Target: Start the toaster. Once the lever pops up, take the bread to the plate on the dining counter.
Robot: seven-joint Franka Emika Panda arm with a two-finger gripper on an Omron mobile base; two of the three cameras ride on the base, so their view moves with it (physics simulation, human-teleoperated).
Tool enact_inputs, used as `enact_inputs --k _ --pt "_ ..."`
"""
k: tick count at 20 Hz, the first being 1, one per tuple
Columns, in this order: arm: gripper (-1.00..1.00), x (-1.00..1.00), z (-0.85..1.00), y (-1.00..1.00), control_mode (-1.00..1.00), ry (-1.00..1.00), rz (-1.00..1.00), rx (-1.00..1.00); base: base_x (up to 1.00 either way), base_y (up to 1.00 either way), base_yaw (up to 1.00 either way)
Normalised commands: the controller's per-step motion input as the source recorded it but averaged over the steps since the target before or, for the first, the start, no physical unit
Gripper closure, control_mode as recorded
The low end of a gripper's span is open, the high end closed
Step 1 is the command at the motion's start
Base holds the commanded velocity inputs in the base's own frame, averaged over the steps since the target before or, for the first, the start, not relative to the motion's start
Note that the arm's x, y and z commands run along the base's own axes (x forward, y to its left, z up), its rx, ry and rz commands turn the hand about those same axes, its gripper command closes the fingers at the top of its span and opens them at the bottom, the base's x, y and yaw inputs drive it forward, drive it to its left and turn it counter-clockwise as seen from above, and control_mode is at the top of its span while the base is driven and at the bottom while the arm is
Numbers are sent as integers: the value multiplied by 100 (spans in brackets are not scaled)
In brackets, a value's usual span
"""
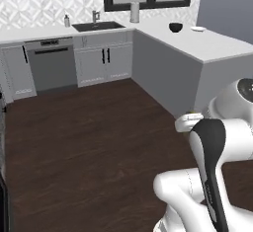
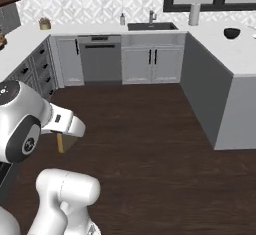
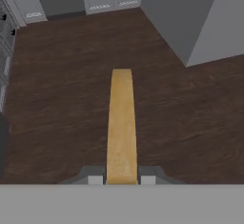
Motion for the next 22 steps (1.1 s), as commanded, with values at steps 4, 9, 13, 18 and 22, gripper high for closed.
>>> enact_inputs --k 4,9,13,18,22 --pt "100 0 0 0 100 0 0 0 100 -43 3" --pt "100 0 0 0 100 0 0 0 100 -60 4" --pt "100 0 0 0 100 0 0 0 100 -92 9" --pt "100 0 0 0 100 0 0 0 95 -100 13" --pt "100 0 0 0 100 0 0 0 93 -100 13"
